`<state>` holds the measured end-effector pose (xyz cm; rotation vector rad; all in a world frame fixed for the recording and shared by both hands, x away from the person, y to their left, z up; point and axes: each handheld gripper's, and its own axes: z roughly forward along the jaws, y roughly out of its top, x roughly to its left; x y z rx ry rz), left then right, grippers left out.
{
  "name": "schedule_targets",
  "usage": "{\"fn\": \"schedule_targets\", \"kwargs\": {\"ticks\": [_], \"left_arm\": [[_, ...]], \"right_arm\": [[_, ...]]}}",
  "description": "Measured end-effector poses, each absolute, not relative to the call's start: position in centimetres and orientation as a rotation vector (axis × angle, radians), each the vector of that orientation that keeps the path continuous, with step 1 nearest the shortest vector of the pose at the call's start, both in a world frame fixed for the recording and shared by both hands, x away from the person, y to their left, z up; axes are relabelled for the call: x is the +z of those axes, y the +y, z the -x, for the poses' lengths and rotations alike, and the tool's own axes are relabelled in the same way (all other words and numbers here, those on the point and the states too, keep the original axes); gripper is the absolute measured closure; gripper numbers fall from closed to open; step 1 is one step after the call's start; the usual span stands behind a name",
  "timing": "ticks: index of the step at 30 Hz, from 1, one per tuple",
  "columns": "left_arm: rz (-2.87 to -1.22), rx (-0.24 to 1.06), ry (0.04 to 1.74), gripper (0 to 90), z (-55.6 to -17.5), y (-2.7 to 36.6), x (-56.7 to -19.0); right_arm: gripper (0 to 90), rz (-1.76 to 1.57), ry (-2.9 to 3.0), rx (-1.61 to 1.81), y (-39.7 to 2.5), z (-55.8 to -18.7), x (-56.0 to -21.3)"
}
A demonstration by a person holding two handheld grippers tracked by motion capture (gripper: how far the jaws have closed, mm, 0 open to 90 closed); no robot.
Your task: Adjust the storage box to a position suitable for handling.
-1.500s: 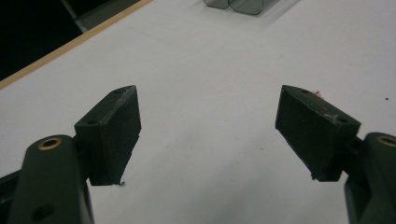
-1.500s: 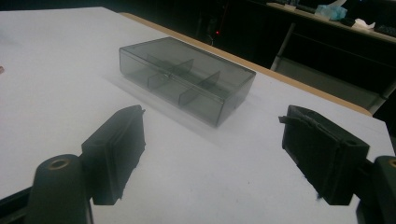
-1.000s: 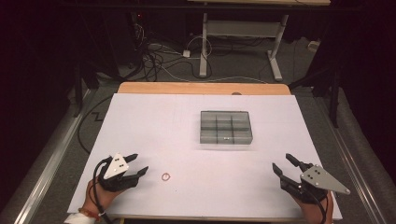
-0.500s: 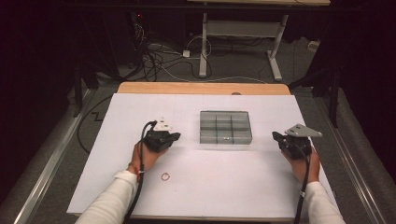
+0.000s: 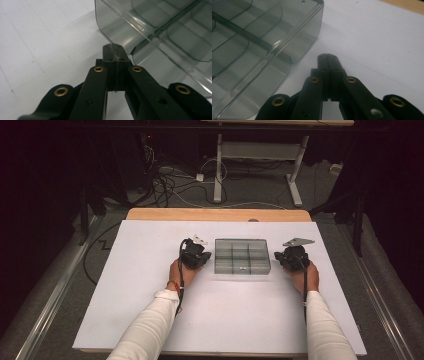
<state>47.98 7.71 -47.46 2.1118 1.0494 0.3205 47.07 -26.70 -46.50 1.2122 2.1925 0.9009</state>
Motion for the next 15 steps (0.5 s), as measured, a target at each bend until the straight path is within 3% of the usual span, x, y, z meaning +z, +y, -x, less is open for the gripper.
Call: {"fn": "schedule_targets", "kwargs": {"ticks": [15], "left_arm": [[-2.200,0.371,0.998,88.0,-47.0,7.3,-47.5]], "right_arm": [[90.0,-1.186,2.288,0.926,-24.6,-46.9,-46.6]]}}
